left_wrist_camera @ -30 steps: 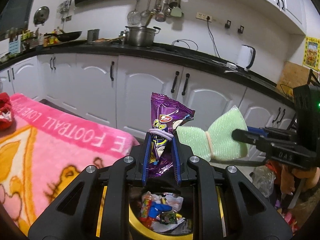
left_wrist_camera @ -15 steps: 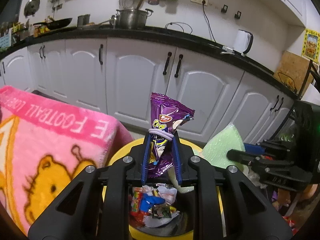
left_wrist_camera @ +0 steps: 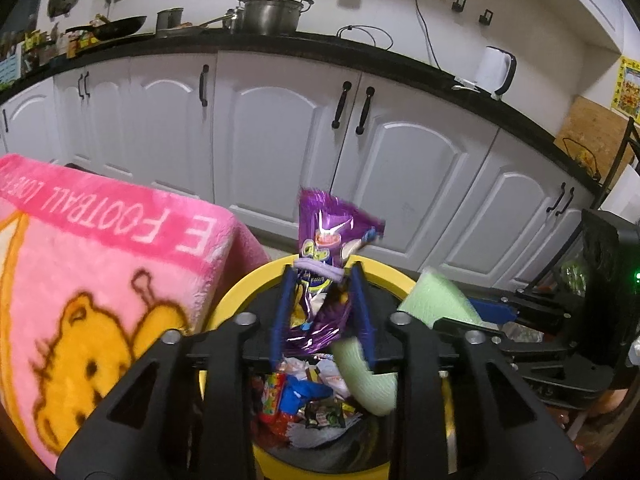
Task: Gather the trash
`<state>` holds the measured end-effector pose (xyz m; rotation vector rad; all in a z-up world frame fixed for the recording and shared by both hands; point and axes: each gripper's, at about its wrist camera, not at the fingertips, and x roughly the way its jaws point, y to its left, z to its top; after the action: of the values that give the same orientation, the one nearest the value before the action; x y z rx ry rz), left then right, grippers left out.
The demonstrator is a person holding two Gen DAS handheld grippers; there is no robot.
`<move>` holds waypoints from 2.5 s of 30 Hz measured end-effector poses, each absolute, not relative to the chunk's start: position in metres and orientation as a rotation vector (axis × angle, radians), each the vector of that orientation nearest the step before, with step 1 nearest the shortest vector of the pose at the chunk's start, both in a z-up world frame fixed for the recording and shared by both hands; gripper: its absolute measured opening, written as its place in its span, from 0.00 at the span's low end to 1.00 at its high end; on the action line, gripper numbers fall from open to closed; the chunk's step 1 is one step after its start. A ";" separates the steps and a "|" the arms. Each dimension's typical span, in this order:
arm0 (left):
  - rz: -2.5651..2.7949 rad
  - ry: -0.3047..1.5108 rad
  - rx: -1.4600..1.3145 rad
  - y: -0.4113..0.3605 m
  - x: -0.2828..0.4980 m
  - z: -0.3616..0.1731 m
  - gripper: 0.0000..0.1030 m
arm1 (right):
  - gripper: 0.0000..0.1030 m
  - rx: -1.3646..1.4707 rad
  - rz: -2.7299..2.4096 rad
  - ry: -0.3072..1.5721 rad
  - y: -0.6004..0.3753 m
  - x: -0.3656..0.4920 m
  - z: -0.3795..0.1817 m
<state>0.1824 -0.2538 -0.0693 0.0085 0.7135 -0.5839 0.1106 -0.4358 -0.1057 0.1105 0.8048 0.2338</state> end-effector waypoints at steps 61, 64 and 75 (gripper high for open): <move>-0.163 0.408 -0.006 -0.060 0.024 -0.018 0.89 | 0.94 0.007 0.016 0.336 -0.282 -0.025 -0.039; -0.177 0.386 -0.033 -0.059 0.014 -0.021 0.89 | 0.94 0.013 0.004 0.304 -0.281 -0.031 -0.041; -0.180 0.376 -0.035 -0.059 0.010 -0.029 0.89 | 0.94 -0.035 0.008 0.280 -0.268 -0.034 -0.055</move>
<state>0.0102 -0.0592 -0.0290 -0.0347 0.3758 -0.1799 -0.0343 -0.2679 -0.0548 -0.0349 0.2803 0.0084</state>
